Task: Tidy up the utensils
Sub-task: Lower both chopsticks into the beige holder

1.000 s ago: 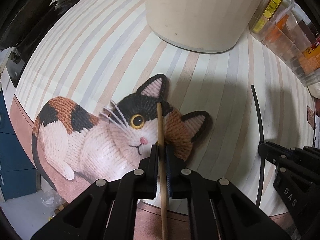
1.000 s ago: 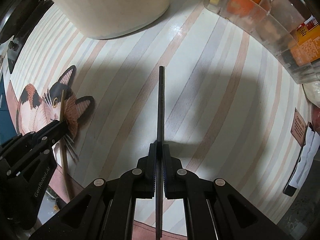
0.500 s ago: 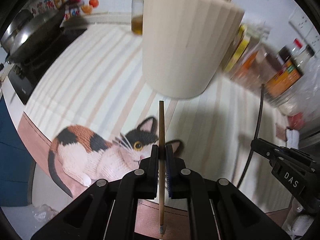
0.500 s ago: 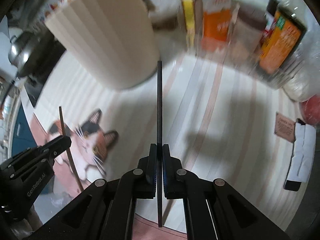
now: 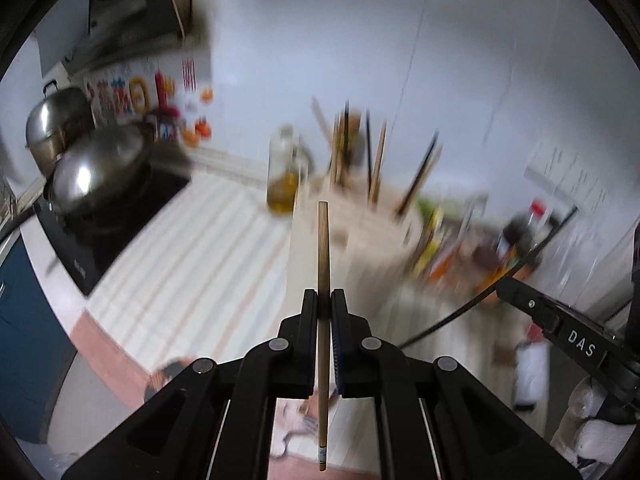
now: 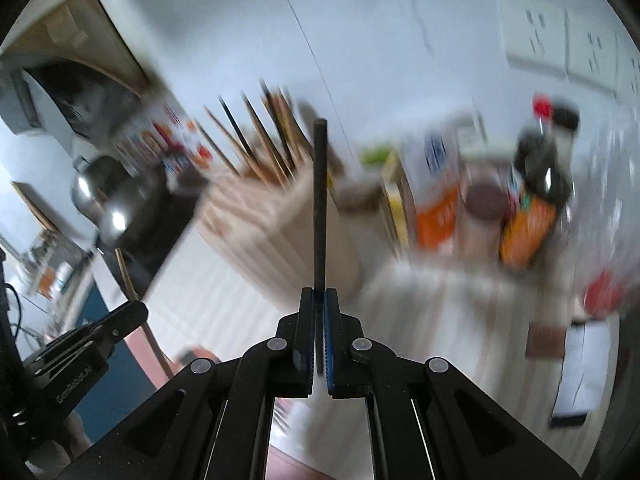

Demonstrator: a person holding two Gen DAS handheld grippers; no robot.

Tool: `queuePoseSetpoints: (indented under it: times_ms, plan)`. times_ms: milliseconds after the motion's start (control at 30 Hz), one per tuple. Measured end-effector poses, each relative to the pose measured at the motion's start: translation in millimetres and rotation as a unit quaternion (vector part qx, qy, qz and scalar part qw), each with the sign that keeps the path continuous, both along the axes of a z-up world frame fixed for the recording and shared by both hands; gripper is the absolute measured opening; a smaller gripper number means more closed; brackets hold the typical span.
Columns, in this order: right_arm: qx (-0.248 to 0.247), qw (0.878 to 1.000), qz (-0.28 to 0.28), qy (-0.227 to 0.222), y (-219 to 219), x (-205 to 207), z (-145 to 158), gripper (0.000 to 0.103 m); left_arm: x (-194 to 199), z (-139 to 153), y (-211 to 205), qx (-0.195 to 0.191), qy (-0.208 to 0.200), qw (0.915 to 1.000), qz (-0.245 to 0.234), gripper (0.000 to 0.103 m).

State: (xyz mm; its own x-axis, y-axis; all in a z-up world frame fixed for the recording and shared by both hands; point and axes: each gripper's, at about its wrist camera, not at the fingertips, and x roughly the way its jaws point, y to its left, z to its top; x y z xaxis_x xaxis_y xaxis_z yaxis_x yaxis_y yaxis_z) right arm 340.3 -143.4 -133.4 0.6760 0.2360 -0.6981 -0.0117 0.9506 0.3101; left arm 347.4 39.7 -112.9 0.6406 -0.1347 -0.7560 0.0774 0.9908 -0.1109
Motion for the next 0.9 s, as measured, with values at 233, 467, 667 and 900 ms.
queuePoseSetpoints:
  times_ms: [233,467,667,900]
  plan:
    - [-0.006,0.996,0.017,-0.090,5.6,37.5,97.3,0.000,53.3,92.1,-7.5,-0.030,-0.086,0.9958,-0.002,0.004]
    - [0.011,0.999,0.017,-0.033,-2.4,76.3,83.5,0.000,80.4,95.5,-16.1,0.007,-0.104,0.9945,0.003,0.004]
    - [0.062,0.994,-0.037,0.087,-34.2,78.1,-9.2,0.018,58.3,47.7,-15.3,0.054,-0.087,0.9937,0.046,0.004]
    - [0.096,0.977,-0.107,0.156,-62.8,94.1,-108.0,0.023,67.2,-10.8,-8.8,0.110,-0.055,0.9870,0.104,0.004]
